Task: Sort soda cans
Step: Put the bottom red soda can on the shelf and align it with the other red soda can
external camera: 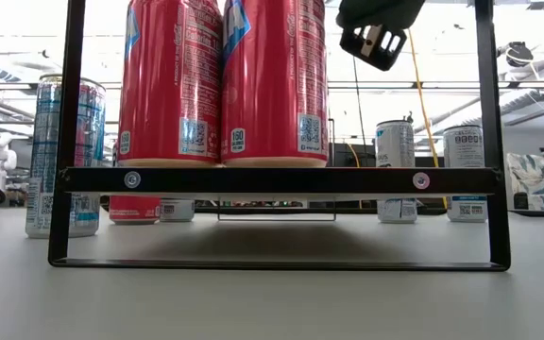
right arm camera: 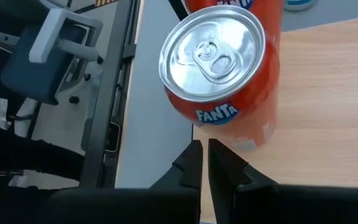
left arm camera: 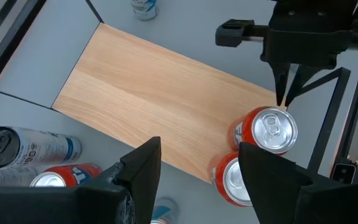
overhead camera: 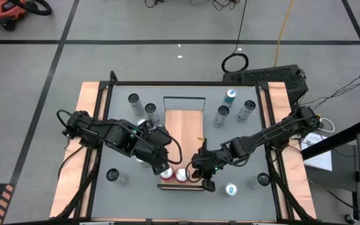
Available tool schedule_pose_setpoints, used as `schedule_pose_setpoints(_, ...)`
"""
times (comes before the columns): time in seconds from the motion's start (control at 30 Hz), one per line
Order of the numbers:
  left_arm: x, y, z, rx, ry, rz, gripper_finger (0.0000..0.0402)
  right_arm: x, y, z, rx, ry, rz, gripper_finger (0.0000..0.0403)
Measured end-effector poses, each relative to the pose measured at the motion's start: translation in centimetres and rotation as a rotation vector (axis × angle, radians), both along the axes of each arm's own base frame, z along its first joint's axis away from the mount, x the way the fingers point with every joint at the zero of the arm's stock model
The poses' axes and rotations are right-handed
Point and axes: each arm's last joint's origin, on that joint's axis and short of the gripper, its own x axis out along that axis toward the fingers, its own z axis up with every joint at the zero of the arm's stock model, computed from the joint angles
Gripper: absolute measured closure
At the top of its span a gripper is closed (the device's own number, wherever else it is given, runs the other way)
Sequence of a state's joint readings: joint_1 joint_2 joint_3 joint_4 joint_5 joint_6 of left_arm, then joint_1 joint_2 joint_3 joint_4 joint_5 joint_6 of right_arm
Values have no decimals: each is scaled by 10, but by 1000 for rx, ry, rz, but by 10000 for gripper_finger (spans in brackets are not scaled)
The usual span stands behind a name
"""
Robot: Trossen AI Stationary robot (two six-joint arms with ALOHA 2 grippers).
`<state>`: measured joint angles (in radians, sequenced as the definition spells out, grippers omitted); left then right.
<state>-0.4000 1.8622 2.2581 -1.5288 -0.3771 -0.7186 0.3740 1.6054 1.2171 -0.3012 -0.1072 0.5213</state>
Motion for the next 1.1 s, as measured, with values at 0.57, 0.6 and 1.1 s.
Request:
schedule_pose_setpoints(0.57, 0, 0, 0, -5, -2, 7, 188, 2, -3, 1, -55, -40, 34, 402)
schedule_pose_setpoints(0.6, 0, 0, 0, -5, -2, 7, 188, 2, -3, 1, -57, -41, 36, 402)
schedule_pose_setpoints(1.1, 0, 0, 0, -28, -10, 44, 188, 4, -3, 3, -98, -87, 20, 402)
